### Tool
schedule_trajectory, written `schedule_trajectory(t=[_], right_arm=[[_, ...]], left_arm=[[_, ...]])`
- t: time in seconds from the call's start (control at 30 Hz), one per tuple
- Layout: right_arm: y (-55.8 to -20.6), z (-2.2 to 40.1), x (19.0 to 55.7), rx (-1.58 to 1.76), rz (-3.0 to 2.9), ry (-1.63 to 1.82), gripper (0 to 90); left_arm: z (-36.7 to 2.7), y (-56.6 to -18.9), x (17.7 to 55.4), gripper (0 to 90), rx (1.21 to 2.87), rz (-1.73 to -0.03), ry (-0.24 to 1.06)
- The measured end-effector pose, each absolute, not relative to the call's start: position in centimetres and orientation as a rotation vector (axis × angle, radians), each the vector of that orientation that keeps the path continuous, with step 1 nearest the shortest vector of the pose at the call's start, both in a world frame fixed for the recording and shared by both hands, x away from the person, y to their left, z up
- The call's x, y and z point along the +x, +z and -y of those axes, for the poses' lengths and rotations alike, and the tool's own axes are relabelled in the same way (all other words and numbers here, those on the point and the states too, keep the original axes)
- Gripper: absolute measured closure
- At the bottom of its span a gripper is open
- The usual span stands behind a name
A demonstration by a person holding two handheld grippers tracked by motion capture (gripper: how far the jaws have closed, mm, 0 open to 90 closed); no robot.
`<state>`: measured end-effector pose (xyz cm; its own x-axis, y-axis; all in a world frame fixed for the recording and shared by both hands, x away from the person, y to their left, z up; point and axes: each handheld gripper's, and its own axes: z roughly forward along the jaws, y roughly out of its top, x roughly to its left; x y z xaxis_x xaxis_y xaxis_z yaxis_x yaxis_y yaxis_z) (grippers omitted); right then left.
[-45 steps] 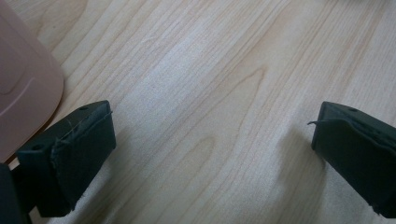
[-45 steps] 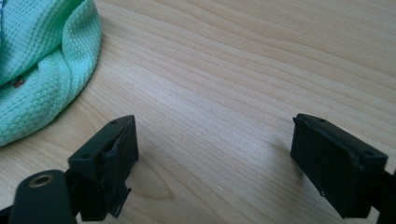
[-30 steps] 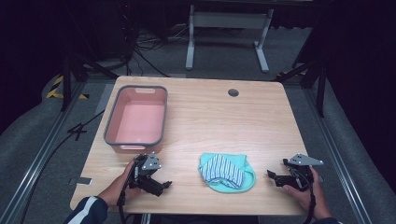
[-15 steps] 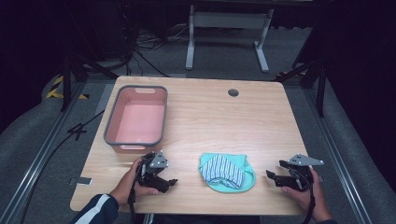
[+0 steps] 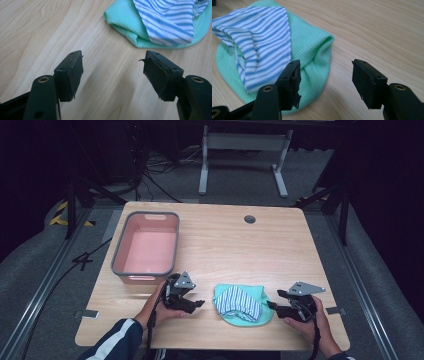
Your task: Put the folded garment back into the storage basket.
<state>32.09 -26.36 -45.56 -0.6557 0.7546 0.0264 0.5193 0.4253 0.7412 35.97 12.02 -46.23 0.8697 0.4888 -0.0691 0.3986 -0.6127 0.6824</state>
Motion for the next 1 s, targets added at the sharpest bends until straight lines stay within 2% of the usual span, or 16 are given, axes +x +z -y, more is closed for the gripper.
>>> schedule_trajectory(t=[0.43, 0.87, 1.0], right_arm=[[-46.4, 23.6, 33.8, 1.104, -2.416, 1.031, 45.0], [-47.5, 23.5, 34.0, 1.125, -2.430, 0.994, 44.1], [-47.5, 23.4, 33.7, 1.115, -2.435, 1.002, 52.9]], left_arm=[[-9.0, -46.5, 38.0, 32.4, 2.288, -0.642, 0.183], [-6.7, -47.7, 38.3, 29.3, 2.335, -0.610, 0.160], [-6.3, -47.9, 38.1, 27.8, 2.333, -0.589, 0.184]])
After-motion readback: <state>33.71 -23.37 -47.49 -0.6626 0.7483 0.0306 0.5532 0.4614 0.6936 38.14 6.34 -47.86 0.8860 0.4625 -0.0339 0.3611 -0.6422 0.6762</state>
